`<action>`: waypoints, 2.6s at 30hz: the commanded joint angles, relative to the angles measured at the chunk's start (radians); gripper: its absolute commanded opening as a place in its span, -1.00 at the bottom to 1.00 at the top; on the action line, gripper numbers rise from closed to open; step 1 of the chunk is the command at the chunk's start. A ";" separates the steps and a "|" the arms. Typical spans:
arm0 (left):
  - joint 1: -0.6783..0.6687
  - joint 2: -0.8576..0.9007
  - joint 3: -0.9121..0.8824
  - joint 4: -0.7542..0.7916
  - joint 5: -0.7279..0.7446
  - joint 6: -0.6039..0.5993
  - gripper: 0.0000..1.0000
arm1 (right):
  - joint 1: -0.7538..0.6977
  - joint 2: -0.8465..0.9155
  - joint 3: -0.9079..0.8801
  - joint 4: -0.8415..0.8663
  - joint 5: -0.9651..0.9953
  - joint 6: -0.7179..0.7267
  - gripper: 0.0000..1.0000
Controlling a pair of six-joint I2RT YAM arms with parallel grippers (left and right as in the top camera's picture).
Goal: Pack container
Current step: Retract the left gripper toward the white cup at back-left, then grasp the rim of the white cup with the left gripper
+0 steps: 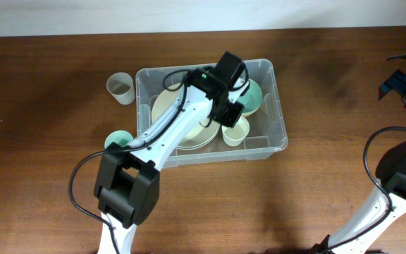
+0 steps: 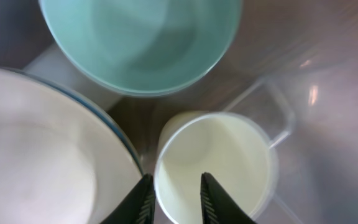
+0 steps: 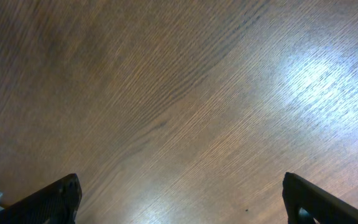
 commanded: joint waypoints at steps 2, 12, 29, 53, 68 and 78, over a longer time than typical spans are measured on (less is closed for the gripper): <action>-0.004 0.005 0.183 -0.061 0.033 0.012 -0.39 | -0.001 -0.031 -0.004 0.001 0.002 0.004 0.98; 0.099 0.005 0.522 -0.385 -0.244 -0.034 0.51 | -0.001 -0.031 -0.004 0.001 0.002 0.004 0.98; 0.698 0.005 0.513 -0.490 -0.159 -0.263 0.99 | -0.001 -0.031 -0.004 0.001 0.002 0.004 0.98; 0.725 0.115 0.272 -0.232 -0.052 -0.177 0.99 | -0.001 -0.031 -0.004 0.001 0.002 0.004 0.98; 0.696 0.230 0.270 -0.225 -0.058 -0.178 0.79 | -0.001 -0.031 -0.004 0.001 0.002 0.004 0.98; 0.696 0.234 0.268 -0.220 -0.061 -0.178 0.79 | -0.001 -0.031 -0.004 0.001 0.002 0.004 0.98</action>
